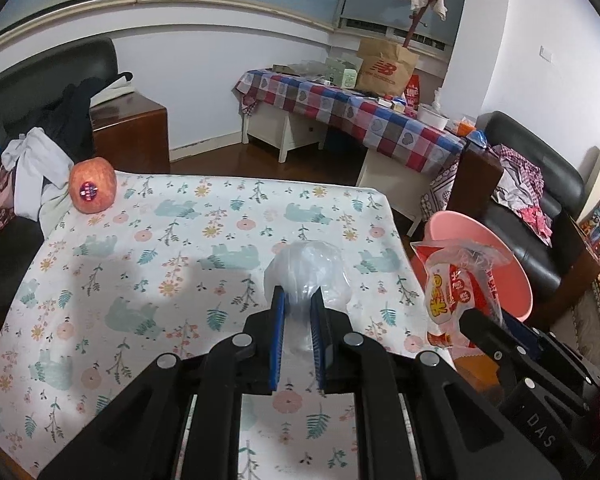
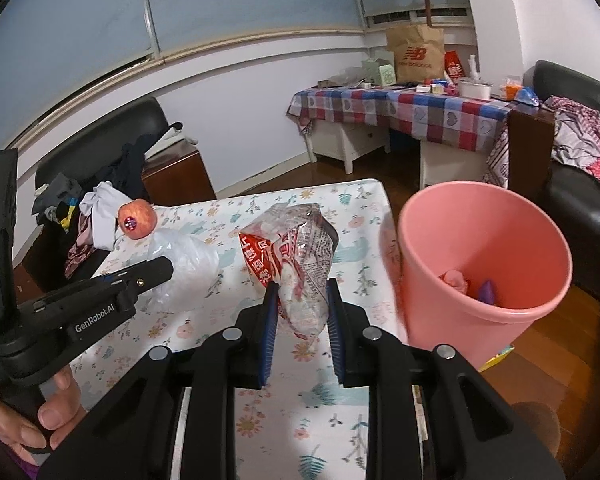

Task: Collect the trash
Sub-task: 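Carry the clear bag and red-printed cup over the pink bucket with both grippers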

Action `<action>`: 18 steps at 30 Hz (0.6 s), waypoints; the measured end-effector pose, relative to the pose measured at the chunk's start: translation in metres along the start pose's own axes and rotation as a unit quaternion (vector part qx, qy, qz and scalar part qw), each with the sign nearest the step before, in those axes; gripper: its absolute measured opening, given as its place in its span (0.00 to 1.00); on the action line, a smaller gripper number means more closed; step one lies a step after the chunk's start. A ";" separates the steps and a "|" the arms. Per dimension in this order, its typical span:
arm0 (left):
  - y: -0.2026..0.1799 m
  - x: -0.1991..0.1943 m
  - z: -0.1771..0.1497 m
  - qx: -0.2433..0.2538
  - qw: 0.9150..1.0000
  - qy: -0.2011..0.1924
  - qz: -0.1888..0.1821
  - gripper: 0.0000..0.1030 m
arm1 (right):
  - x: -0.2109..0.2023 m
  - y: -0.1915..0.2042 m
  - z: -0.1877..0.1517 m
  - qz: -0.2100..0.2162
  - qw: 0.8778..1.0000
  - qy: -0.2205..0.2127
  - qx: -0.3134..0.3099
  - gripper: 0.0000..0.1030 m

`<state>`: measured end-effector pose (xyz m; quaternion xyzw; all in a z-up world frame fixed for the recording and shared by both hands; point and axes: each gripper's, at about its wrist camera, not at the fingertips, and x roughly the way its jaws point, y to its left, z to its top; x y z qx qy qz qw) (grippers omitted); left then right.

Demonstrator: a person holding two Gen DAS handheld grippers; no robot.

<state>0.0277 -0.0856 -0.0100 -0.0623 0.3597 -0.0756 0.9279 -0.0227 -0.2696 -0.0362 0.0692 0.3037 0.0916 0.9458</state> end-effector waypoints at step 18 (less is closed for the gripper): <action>-0.055 0.012 0.008 0.041 0.999 -0.006 -0.026 0.11 | -0.018 -0.051 0.004 -0.051 0.997 -0.035 0.040 0.23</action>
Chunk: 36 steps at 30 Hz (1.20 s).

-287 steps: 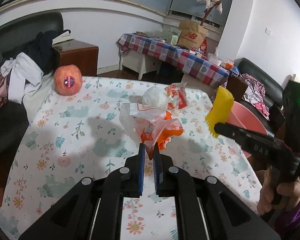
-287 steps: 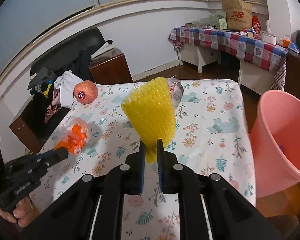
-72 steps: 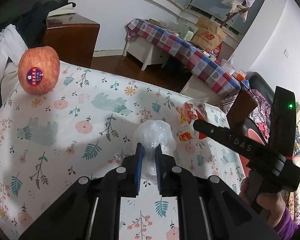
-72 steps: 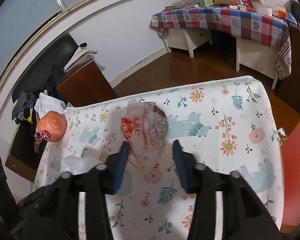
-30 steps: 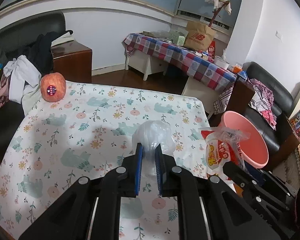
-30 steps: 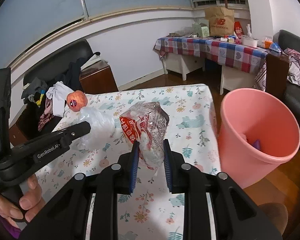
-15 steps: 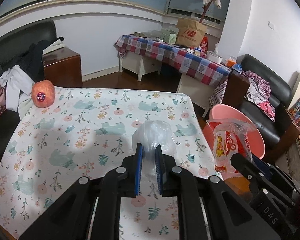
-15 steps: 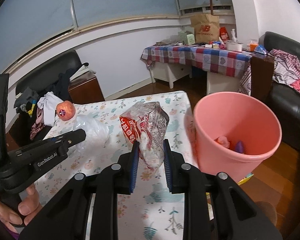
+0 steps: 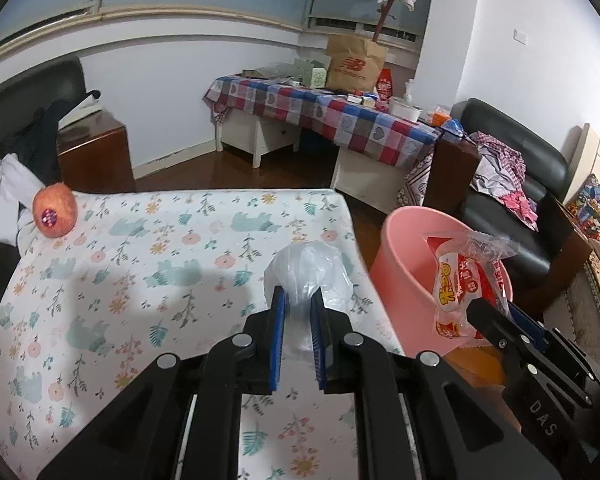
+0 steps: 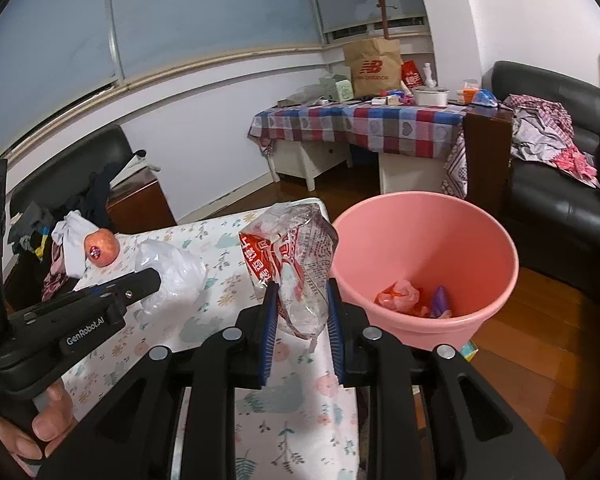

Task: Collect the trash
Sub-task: 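Carry the clear bag and red-printed cup over the pink bucket with both grippers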

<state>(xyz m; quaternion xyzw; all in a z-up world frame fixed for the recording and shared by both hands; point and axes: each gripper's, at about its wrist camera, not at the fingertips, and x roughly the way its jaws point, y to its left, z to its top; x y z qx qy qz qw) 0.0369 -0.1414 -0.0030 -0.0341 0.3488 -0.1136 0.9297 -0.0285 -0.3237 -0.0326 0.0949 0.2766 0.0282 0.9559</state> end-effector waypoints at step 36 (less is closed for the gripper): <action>-0.095 0.074 0.032 0.073 0.995 0.012 -0.073 0.11 | 0.025 -0.083 0.019 -0.077 0.995 -0.011 0.059 0.23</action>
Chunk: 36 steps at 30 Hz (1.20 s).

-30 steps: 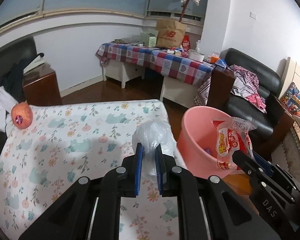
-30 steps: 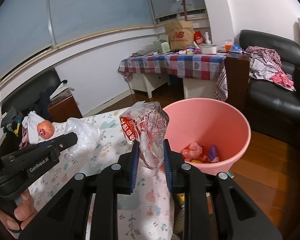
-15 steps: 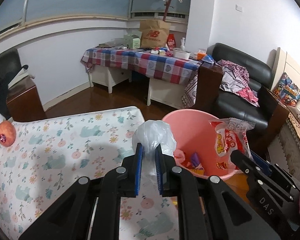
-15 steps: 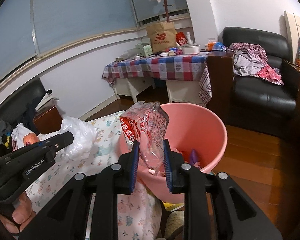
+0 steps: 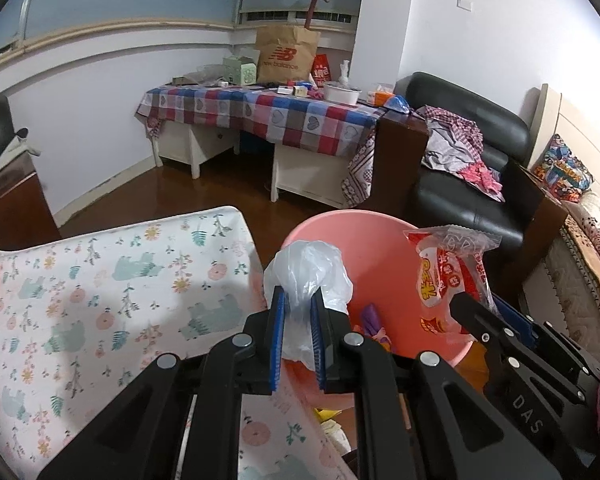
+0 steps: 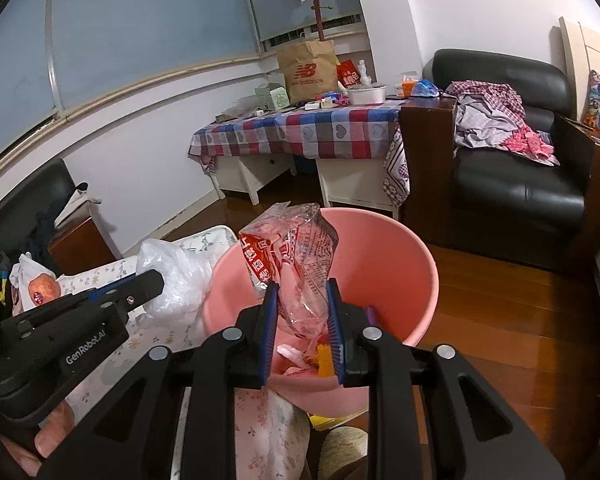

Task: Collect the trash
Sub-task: 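Carry the clear bag and red-printed cup over the pink bucket with both grippers, then open both grippers to drop the bag and cup into the bucket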

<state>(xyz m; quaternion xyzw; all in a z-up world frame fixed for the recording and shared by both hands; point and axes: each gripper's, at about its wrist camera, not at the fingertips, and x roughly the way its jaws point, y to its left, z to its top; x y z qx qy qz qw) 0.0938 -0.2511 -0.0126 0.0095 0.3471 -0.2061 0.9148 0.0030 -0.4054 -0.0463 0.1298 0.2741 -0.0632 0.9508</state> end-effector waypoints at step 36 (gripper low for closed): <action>-0.029 0.061 0.000 0.038 0.998 0.045 -0.037 0.14 | 0.057 -0.023 -0.003 -0.018 0.998 0.051 0.029 0.23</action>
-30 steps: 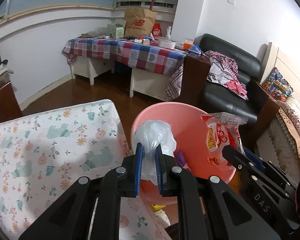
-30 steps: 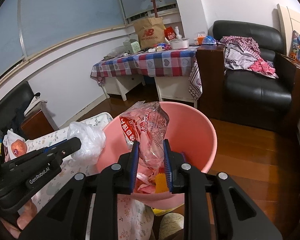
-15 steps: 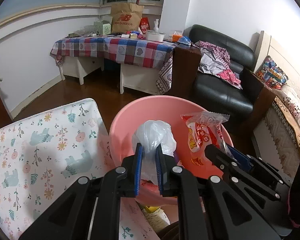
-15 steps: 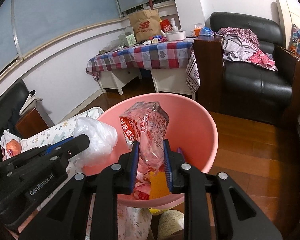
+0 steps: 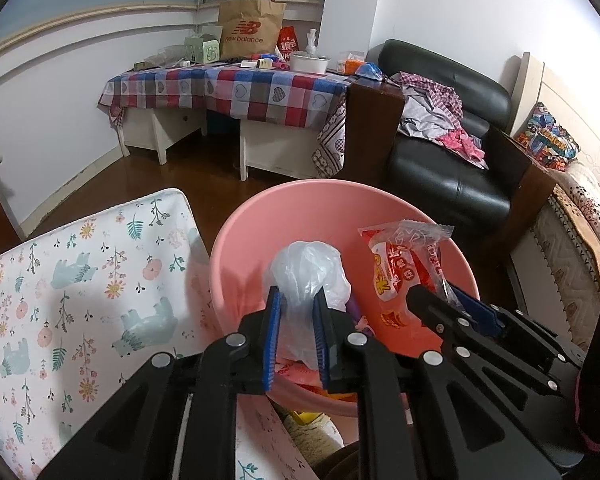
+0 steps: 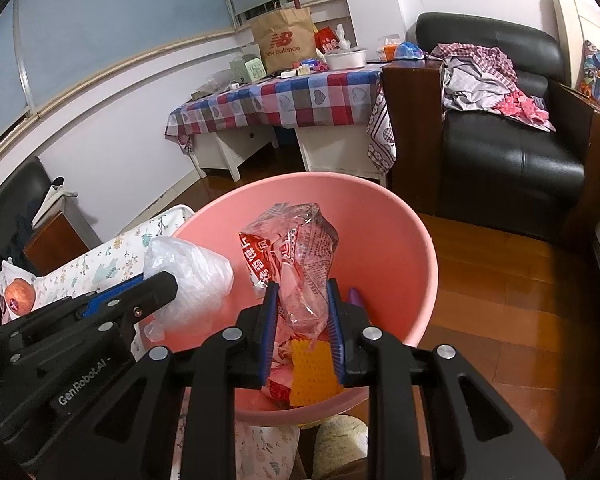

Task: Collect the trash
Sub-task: 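Open both grippers to drop the bag and cup into the bucket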

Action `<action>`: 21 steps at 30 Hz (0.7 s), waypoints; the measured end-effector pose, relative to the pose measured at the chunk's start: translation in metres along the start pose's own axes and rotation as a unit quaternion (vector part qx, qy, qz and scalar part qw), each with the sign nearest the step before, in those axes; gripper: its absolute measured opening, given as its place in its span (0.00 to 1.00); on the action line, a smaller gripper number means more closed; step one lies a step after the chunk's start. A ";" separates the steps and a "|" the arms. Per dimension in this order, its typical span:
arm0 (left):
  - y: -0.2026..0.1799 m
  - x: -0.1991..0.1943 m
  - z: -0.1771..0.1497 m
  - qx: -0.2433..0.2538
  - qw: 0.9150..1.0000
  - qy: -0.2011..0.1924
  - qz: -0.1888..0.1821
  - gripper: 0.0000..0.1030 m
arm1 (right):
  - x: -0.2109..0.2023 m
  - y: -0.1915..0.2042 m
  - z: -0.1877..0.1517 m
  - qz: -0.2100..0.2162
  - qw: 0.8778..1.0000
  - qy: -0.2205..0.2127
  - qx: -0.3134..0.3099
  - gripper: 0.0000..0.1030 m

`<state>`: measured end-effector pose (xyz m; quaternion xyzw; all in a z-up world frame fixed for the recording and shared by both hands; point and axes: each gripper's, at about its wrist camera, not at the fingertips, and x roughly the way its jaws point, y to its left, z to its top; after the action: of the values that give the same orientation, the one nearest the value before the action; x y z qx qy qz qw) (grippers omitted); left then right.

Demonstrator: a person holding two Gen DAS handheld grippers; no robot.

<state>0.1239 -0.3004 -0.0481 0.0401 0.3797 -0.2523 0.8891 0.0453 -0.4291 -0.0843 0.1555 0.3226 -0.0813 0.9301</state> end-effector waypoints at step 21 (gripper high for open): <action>0.002 0.014 -0.004 0.002 1.000 0.005 0.004 0.34 | 0.016 -0.005 -0.001 -0.005 1.000 0.024 0.000 0.27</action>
<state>0.1304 -0.3032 -0.0604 0.0450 0.3835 -0.2490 0.8882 0.0558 -0.4342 -0.0961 0.1554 0.3455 -0.0820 0.9218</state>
